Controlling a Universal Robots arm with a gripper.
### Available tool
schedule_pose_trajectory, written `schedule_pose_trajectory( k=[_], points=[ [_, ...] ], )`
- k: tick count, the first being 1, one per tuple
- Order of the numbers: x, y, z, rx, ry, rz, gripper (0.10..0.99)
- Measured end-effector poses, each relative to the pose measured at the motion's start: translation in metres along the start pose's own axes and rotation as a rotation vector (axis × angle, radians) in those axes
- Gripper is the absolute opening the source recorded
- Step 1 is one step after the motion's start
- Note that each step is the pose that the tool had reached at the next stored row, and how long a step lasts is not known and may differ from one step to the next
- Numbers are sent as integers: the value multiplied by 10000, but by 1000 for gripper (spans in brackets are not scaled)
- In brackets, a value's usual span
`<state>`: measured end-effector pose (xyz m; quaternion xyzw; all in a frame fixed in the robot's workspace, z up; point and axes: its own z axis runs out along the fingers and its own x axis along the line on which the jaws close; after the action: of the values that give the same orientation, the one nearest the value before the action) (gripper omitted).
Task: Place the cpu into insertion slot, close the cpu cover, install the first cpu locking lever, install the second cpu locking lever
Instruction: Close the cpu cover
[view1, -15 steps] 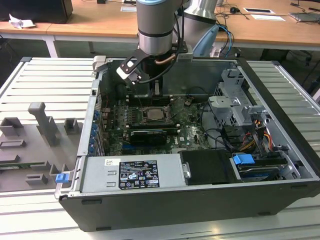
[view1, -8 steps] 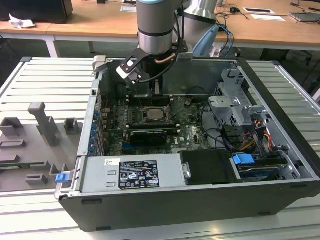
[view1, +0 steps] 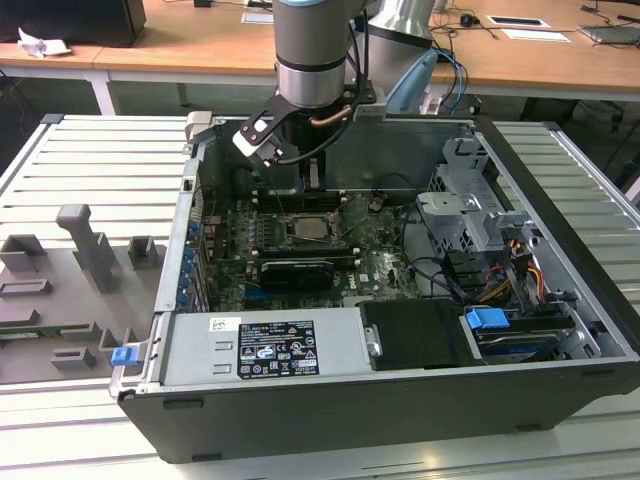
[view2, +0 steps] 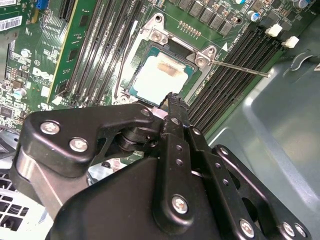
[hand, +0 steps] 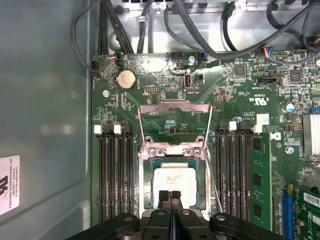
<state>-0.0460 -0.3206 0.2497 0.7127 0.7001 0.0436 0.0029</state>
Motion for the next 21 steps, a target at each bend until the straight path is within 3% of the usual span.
schedule_pose_trajectory(
  k=[21],
  points=[
    [3,3,-49,0,0,0,106]
  ],
)
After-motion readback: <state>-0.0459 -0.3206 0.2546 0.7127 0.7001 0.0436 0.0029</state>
